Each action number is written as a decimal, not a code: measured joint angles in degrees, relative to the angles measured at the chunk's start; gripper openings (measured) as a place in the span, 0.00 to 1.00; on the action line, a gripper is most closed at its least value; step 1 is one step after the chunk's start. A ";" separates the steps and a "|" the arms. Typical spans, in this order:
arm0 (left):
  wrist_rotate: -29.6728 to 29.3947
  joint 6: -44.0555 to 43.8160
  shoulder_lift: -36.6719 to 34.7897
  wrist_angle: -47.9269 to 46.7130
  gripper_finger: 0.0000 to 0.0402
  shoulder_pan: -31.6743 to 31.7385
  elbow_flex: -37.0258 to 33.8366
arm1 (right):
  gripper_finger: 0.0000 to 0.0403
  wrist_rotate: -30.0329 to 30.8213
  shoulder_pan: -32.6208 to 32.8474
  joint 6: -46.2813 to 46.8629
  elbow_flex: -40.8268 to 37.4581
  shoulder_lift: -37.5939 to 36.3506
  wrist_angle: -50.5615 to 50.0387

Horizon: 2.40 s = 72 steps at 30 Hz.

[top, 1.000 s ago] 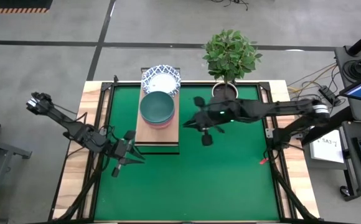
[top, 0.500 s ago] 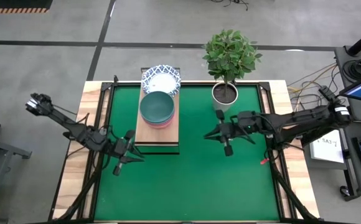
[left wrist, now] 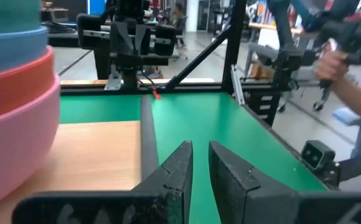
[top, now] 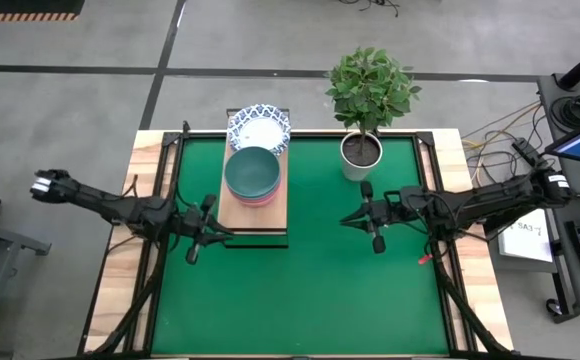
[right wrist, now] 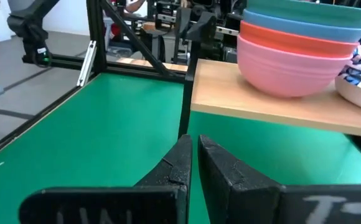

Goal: Place and stack bowls onto a shelf
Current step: Return to Home Position

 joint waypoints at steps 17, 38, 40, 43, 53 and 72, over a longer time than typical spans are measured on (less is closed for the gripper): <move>14.39 -11.99 -8.97 -13.11 0.09 2.63 -3.18 | 0.04 0.57 -0.50 0.34 -3.11 -0.89 3.28; 25.62 -14.52 -25.78 -27.79 0.04 2.56 -6.56 | 0.04 0.48 -0.52 0.63 -3.28 -0.54 2.89; 25.41 -14.55 -26.93 -29.86 0.01 2.56 -6.32 | 0.04 0.44 -0.51 0.57 -3.28 -0.15 2.76; 25.24 -13.63 -27.68 -30.02 0.01 2.56 -6.29 | 0.04 -0.07 -0.52 -0.11 -3.47 0.36 2.91; 17.91 -5.56 -28.99 -30.24 0.00 2.56 -6.29 | 0.04 -2.61 -1.19 0.70 -12.33 -2.33 15.77; 11.58 -6.26 -32.12 -30.44 0.00 2.55 -6.29 | 0.04 -0.94 -3.38 -3.40 -21.05 -21.36 15.12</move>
